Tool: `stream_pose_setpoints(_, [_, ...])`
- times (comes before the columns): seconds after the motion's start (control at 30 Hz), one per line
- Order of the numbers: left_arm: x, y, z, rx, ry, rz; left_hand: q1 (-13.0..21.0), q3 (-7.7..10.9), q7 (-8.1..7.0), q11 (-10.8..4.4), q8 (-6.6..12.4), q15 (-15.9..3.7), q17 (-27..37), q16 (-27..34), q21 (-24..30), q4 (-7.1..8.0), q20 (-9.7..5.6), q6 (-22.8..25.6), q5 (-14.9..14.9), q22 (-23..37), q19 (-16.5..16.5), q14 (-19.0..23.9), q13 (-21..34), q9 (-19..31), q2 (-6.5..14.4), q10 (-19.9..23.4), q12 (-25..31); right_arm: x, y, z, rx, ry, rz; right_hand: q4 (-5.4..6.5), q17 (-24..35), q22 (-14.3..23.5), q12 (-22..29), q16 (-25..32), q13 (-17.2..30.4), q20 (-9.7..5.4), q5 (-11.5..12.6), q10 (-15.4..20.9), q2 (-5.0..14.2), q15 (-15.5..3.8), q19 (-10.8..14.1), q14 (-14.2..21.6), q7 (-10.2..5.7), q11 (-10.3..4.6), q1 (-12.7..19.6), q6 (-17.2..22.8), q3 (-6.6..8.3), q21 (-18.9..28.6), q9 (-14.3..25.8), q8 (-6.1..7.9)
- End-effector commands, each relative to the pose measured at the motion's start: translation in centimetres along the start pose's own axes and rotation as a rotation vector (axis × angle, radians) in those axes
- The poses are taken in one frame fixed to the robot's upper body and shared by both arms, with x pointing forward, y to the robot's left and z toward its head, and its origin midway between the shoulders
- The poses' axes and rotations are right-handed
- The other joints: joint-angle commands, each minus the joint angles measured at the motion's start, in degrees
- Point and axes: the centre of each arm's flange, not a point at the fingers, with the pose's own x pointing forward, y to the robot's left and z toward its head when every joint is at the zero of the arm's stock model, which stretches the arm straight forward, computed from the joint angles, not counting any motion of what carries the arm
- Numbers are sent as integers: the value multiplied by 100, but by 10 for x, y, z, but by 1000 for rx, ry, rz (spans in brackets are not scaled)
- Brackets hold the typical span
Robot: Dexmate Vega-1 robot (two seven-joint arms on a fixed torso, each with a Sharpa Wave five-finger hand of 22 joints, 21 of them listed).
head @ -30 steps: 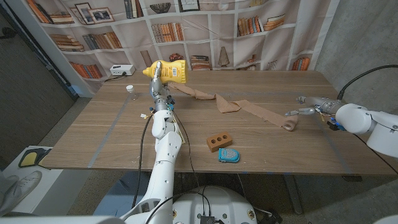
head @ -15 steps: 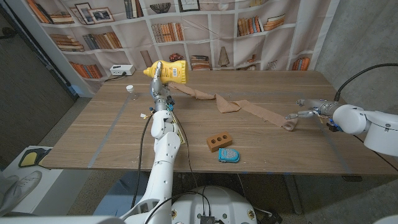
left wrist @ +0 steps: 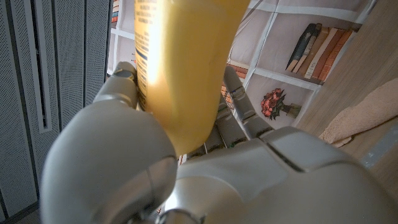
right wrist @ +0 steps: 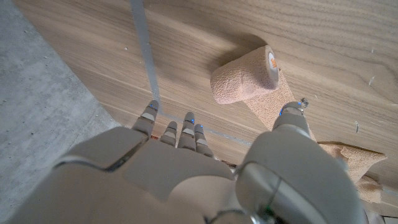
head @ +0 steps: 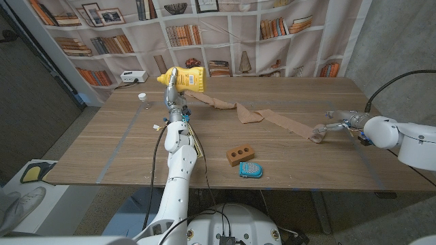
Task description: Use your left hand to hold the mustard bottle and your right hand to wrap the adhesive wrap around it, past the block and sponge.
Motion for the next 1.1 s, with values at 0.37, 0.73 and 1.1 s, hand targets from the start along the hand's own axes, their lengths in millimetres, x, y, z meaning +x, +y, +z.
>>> stream_pose_setpoints(0.37, [0, 0, 1, -1, 7, -6, 1471, 50, -4, -16, 46, 6, 5, -17, 28, -1, 16, -3, 33, 11, -20, 28, -5, -17, 1458, 24, 29, 10, 9, -5, -40, 23, 41, -123, 6, 6, -34, 57, 2, 39, 71, -112, 24, 24, 40, -6, -13, -19, 211, -135, 46, 29, -9, -29])
stream_pose_setpoints(0.73, [1, 0, 0, -1, 6, -6, 1467, 58, -7, -9, 66, 7, 12, -17, 33, -4, 19, -15, 35, 11, -23, 33, -3, -10, 1458, 24, 42, 14, 15, -7, -58, 40, 62, -166, 4, 5, -50, 49, 0, 27, 91, -192, 24, 22, 43, -49, 29, 14, 312, -294, 73, 32, -8, -67])
stream_pose_setpoints(1.1, [0, 1, 1, 0, 7, -6, 1456, 64, -10, -16, 78, -2, 9, -23, 34, -3, 19, -10, 37, 10, -29, 38, -17, -31, 1456, 24, 47, 17, 21, -5, -66, 44, 69, -165, 5, 5, -44, 50, 0, 26, 93, -198, 21, 23, 42, -60, 1, 3, 322, -326, 72, 33, -7, -69])
